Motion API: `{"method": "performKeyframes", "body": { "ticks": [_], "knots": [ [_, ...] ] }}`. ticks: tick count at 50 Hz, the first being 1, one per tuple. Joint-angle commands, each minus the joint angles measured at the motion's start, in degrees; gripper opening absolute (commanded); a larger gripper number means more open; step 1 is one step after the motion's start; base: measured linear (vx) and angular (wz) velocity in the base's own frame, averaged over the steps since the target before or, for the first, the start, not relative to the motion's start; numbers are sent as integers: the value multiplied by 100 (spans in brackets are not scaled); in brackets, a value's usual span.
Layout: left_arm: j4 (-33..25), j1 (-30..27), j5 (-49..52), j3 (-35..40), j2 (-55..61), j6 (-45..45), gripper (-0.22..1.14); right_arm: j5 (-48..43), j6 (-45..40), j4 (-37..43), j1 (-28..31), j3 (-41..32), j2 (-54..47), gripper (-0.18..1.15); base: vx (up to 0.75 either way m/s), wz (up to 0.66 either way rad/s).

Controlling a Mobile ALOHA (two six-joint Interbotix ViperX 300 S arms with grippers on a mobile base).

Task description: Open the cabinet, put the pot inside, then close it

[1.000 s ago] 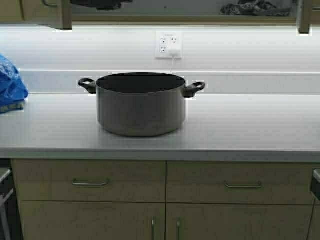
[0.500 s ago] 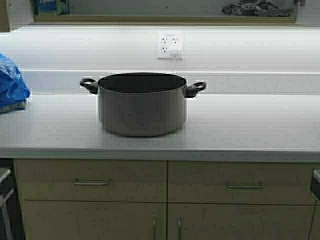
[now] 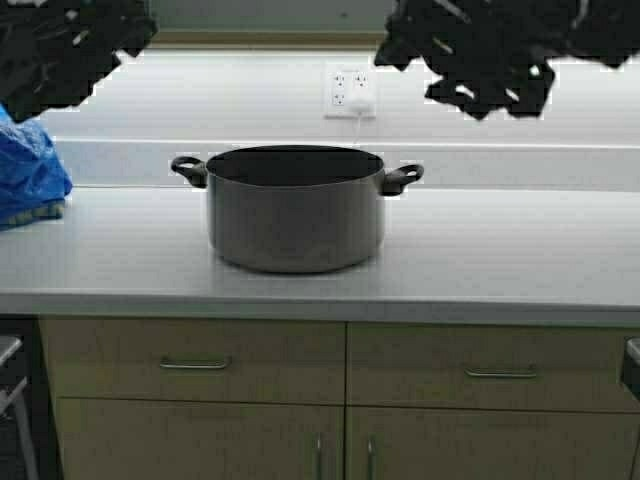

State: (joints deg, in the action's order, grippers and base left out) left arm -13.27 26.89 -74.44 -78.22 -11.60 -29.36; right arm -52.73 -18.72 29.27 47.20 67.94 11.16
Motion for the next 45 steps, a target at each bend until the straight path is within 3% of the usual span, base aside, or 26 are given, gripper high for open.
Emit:
{"method": "performKeyframes", "body": {
  "ticks": [1,7,15,28,45],
  "knots": [
    [-97,9,-809,-105,914,-290,88,-1441,-1020,-378,70,193,-1037,94,0,12],
    [-62,9,-1494,62,2030,-791,88,-2355,-1898,-668,70,114,-2162,94,0,10],
    [-35,-70,-2487,501,3524,-1828,88,-3656,-2417,-334,26,-53,-3340,94,1,8],
    [334,-316,-2663,1608,4852,-2522,88,-3894,-3234,-580,-519,-650,-4324,94,2,4],
    [1600,-1310,-2663,2540,5537,-3015,88,-4017,-4421,-2487,-1916,-1767,-5238,94,1,2]
  ]
}}
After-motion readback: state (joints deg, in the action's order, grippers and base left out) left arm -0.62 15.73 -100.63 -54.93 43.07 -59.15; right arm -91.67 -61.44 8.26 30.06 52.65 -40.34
